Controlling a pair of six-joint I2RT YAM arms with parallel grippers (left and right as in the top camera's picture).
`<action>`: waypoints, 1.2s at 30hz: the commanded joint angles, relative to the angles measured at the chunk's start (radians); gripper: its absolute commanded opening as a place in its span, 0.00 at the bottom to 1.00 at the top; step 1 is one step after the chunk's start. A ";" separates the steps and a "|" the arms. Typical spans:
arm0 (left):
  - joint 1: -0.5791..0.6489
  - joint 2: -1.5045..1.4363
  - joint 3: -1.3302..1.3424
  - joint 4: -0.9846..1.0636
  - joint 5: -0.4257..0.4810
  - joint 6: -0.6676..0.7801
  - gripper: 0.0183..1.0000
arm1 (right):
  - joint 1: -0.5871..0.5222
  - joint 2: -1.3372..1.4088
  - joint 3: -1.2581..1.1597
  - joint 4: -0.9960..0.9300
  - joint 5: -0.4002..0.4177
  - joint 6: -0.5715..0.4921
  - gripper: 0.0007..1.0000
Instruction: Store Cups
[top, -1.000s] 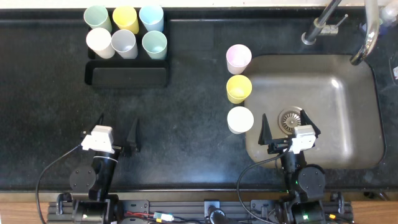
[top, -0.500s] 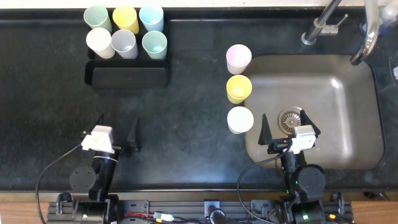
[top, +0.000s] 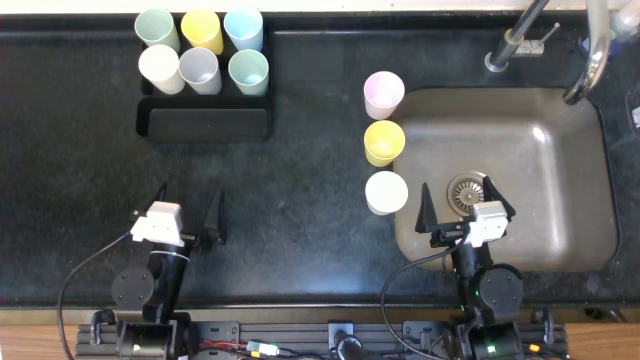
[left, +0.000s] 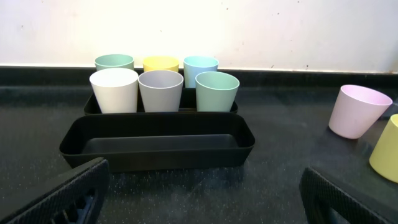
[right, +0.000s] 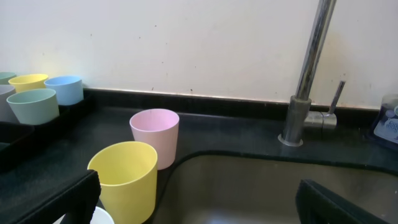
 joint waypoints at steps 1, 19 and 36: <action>-0.005 -0.009 0.000 -0.002 0.014 0.018 1.00 | 0.000 -0.012 -0.013 0.006 0.004 0.003 1.00; -0.005 -0.009 0.000 -0.002 0.014 0.018 1.00 | 0.000 -0.012 -0.013 0.006 0.004 0.003 1.00; 0.044 0.186 0.034 0.178 0.015 -0.097 1.00 | 0.000 -0.012 -0.013 0.006 0.004 0.003 1.00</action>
